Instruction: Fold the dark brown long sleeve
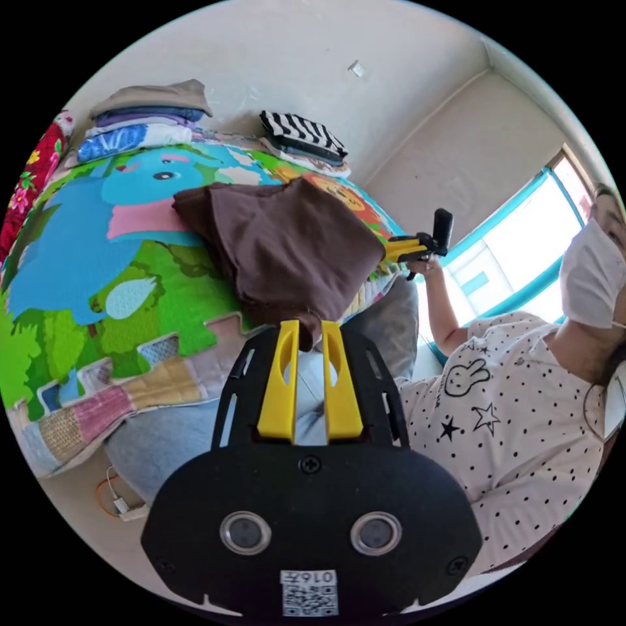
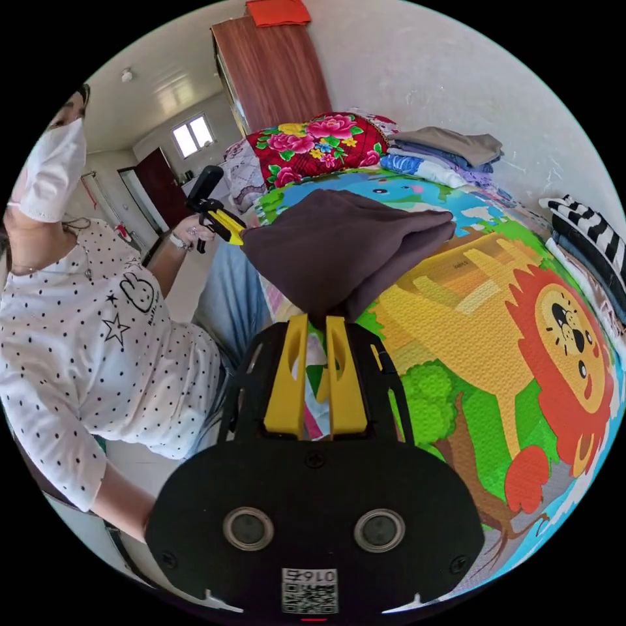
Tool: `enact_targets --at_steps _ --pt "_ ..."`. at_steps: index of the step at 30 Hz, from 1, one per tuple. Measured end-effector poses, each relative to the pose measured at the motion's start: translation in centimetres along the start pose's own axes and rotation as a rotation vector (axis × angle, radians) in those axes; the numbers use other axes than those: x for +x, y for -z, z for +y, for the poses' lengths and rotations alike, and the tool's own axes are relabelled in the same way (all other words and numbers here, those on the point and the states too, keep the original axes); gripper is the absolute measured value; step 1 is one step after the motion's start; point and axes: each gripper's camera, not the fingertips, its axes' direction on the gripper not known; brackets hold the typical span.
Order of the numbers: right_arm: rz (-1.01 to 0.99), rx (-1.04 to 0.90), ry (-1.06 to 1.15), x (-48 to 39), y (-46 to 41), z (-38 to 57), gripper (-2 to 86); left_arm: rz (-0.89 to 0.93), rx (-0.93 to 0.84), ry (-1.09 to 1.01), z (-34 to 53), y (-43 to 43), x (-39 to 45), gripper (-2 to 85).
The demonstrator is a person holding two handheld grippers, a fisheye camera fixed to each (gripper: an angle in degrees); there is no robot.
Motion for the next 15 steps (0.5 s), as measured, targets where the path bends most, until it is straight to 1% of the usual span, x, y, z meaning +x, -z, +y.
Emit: enact_targets --at_steps 1,3,5,7,9,12,14,15 --pt "0.014 0.044 -0.02 0.0 0.9 0.0 5.9 -0.018 0.03 0.008 0.1 0.7 -0.1 5.7" --pt "0.065 0.162 -0.071 0.1 2.4 -0.5 6.5 -0.129 0.135 0.044 -0.3 2.7 -0.7 7.0" --pt "0.092 0.288 -0.138 0.6 3.0 -2.1 7.4 -0.171 0.152 0.076 -1.5 2.8 -1.5 8.6" --pt "0.096 0.327 -0.208 1.5 2.4 -4.3 9.1 -0.172 0.141 0.097 -3.2 2.1 -2.5 9.6" --pt "0.095 0.316 -0.274 2.8 1.1 -6.9 11.0 -0.167 0.122 0.117 -5.2 0.4 -3.5 9.9" --pt "0.114 0.239 -0.356 5.0 -2.3 -11.2 12.1 -0.203 0.098 0.141 -6.9 -1.9 -4.2 9.2" --pt "0.145 0.131 -0.408 6.4 -5.3 -13.7 11.6 -0.227 0.061 0.174 -7.3 -3.3 -4.7 7.8" --pt "0.152 0.102 -0.412 6.5 -6.1 -14.1 10.8 -0.21 0.068 0.186 -7.2 -3.6 -4.7 6.2"
